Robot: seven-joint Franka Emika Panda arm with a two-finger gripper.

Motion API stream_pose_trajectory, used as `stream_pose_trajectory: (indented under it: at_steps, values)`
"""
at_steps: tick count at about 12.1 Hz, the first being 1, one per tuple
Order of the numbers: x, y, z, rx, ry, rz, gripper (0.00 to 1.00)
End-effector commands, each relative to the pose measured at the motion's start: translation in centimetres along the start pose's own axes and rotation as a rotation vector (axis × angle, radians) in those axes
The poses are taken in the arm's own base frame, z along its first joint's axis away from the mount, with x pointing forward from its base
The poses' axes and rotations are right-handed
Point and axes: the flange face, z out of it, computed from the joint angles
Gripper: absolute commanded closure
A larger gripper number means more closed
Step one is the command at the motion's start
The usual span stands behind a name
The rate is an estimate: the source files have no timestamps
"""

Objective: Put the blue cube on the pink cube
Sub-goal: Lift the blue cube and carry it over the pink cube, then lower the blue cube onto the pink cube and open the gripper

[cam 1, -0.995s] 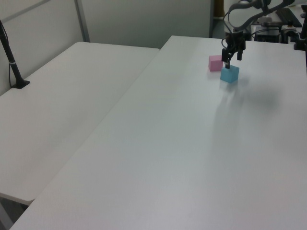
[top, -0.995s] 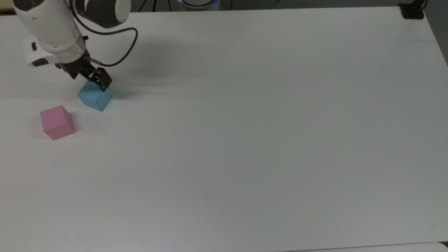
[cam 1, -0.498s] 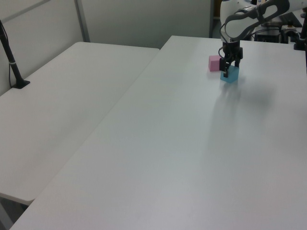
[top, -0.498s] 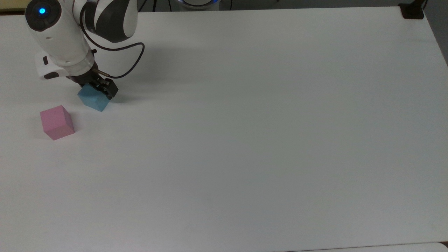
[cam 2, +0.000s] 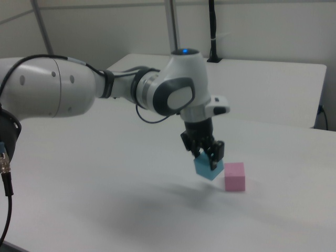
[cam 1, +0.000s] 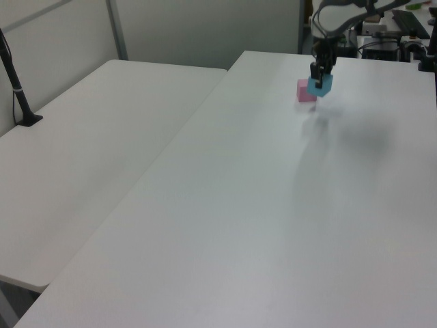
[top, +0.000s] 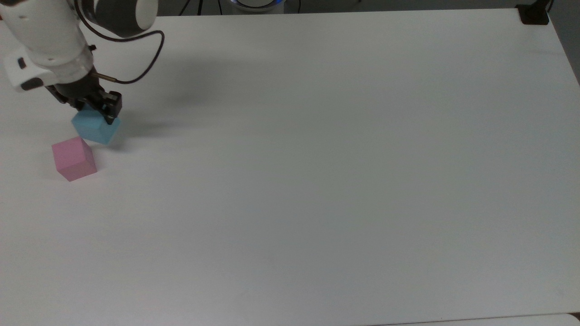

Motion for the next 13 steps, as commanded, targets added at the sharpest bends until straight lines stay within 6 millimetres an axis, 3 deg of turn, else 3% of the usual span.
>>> stream_pose_trajectory:
  at_steps: [1,4,9,11,13]
  values:
    - [2.3,1.7,-2.3,-0.01,0.048,-0.166,0.66]
    - [3.2,2.2,-0.8,-0.026,0.046,-0.358,0.64]
    - [4.3,3.5,0.0,-0.06,0.114,-0.409,0.6]
    - [4.4,4.1,0.4,-0.067,0.125,-0.41,0.47]
    - [4.2,4.4,0.8,-0.066,0.118,-0.42,0.25]
